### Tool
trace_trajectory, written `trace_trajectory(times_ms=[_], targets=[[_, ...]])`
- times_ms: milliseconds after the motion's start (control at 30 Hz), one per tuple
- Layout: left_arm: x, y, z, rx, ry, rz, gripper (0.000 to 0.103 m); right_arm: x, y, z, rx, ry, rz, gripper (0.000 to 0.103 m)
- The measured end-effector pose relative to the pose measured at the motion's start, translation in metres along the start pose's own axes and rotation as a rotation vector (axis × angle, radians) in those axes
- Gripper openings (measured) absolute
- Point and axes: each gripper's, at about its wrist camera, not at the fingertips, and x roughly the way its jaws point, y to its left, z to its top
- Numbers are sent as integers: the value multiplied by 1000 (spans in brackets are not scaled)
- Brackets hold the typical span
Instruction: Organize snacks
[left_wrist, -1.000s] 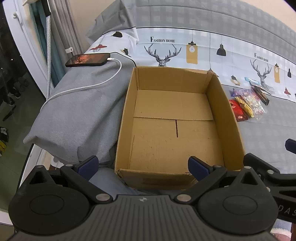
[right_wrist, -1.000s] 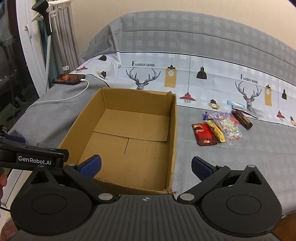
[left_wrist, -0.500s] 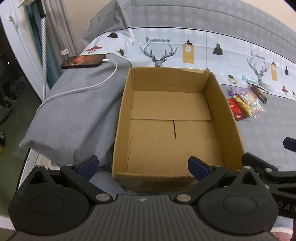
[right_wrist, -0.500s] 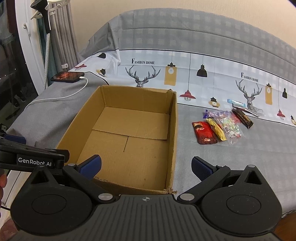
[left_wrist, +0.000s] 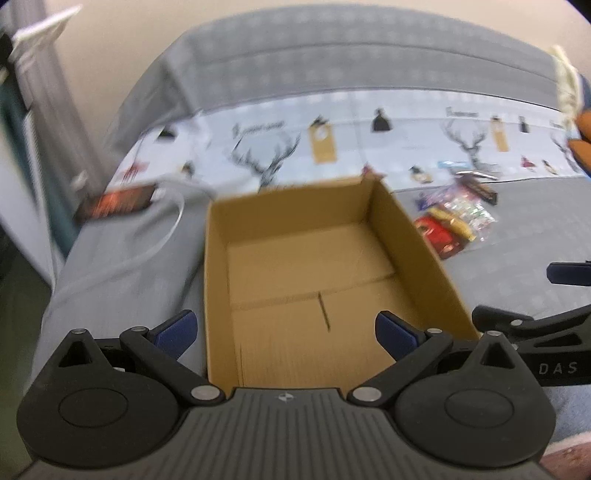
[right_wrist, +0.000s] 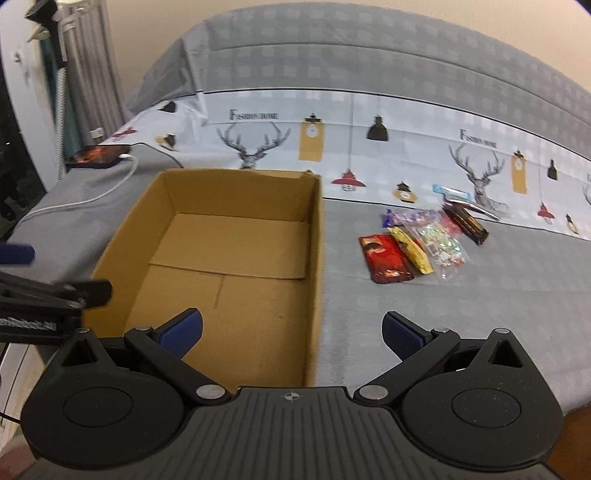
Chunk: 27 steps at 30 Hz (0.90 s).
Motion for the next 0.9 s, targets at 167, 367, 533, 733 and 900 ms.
trace_trajectory(times_ms=[167, 367, 533, 733, 900], targets=[[16, -1, 30, 160, -160, 26, 103, 15, -5, 8, 16, 35, -45, 103], [69, 16, 85, 295, -281, 118, 103, 36, -3, 17, 5, 83, -75, 103], [139, 52, 126, 313, -249, 190, 103, 57, 0, 25, 8, 122, -94, 103], [225, 103, 139, 348, -190, 310, 103, 75, 4, 38, -5, 128, -173, 103], [266, 132, 136, 364, -181, 396, 103, 85, 8, 46, -9, 127, -226, 103]])
